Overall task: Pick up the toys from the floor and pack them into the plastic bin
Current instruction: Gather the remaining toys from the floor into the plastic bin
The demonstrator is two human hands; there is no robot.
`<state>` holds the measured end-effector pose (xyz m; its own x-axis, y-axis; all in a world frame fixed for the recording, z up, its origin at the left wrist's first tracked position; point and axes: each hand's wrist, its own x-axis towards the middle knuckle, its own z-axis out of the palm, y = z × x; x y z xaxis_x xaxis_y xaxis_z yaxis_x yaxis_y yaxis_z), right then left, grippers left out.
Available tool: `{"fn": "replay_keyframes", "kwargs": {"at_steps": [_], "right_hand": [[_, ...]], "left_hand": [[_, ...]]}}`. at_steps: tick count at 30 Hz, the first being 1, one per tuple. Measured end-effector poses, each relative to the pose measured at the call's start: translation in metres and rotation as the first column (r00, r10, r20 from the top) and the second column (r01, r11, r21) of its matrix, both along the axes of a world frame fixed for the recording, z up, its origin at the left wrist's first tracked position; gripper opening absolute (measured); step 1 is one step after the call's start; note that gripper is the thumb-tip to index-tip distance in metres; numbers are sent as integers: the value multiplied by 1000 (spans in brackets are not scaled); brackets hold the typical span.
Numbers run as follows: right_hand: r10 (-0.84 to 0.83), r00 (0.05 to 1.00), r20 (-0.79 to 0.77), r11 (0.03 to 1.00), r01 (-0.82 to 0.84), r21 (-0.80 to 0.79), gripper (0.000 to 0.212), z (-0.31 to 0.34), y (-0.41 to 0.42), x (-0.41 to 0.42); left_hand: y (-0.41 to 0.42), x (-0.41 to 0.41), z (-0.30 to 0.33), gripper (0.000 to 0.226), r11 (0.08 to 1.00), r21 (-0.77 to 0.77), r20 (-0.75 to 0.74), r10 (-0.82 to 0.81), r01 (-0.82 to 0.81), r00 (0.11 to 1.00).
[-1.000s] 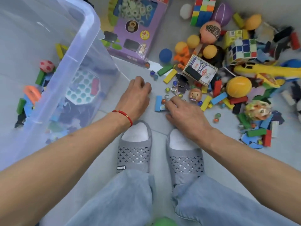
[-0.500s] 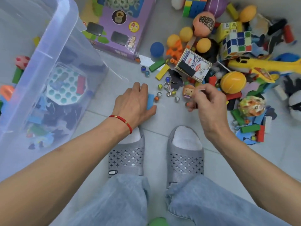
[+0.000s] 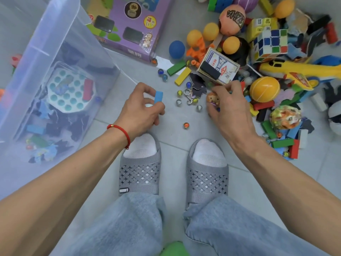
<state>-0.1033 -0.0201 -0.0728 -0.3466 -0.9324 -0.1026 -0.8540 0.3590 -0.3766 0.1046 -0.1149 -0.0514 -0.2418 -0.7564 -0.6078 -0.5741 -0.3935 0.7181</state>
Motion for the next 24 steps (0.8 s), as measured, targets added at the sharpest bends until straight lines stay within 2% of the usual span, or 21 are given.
{"fn": "replay_keyframes", "kwargs": {"at_steps": [2,3,4,6,7,8,9,10,11,12,14,16,17,18,19,20,21,23,24], "right_hand": [[-146,975,165,980,165,-109,24,8,2,-3],[-264,915,305,946,307,-105,22,14,4,-3],[-373,799,471,894,445,-49,19,20,7,-3],[-465,423,778,782,608,137,13,26,15,-7],[-462,241,853,746,625,228,12,27,19,-10],[-452,122,884,735,612,292,14,27,24,-14],[-451,71,890,738,590,327,14,26,28,-16],[-456,71,887,746,573,338,11,26,32,-16],[-465,109,878,758,561,332,14,24,35,-15],[-477,193,858,777,549,308,23,21,39,-13],[-485,461,743,833,500,234,37,15,43,-10],[-379,757,532,920,373,123,25,9,46,-11],[-268,866,421,962,262,73,20,9,46,-11],[-139,940,310,990,135,33,24,8,45,-9],[-29,975,219,1000,26,16,31,4,45,-8],[33,989,146,999,-36,18,35,-1,45,-6],[58,994,92,998,-60,20,34,-5,43,-3],[83,996,17,996,-83,23,25,-11,40,-1],[102,995,-8,994,-102,26,20,-14,39,-1]], "left_hand": [[4,-1,0,34,993,55,-80,-98,102,992],[8,-2,0,30,984,40,-90,-170,174,981],[11,-3,-2,23,968,8,-72,-251,252,965],[20,-7,-8,12,897,-100,34,-429,430,903],[25,-11,-12,11,833,-160,104,-519,529,849],[30,-15,-15,13,756,-214,160,-598,619,785],[34,-19,-17,15,669,-258,197,-669,697,716],[36,-23,-20,19,577,-290,229,-733,763,641],[38,-27,-22,24,491,-300,258,-784,818,565],[40,-31,-25,29,418,-293,290,-819,860,496],[43,-37,-30,31,298,-297,375,-837,907,398],[46,-39,-34,27,191,-334,468,-816,923,338],[48,-39,-36,27,145,-356,496,-807,923,319],[49,-38,-38,26,113,-369,511,-804,922,303],[49,-38,-39,25,105,-374,513,-804,921,300],[49,-37,-37,21,141,-376,496,-804,916,327],[48,-37,-35,17,236,-381,451,-796,894,403],[41,-33,-30,18,503,-391,352,-693,771,630],[36,-30,-27,19,600,-409,336,-601,687,725]]}}
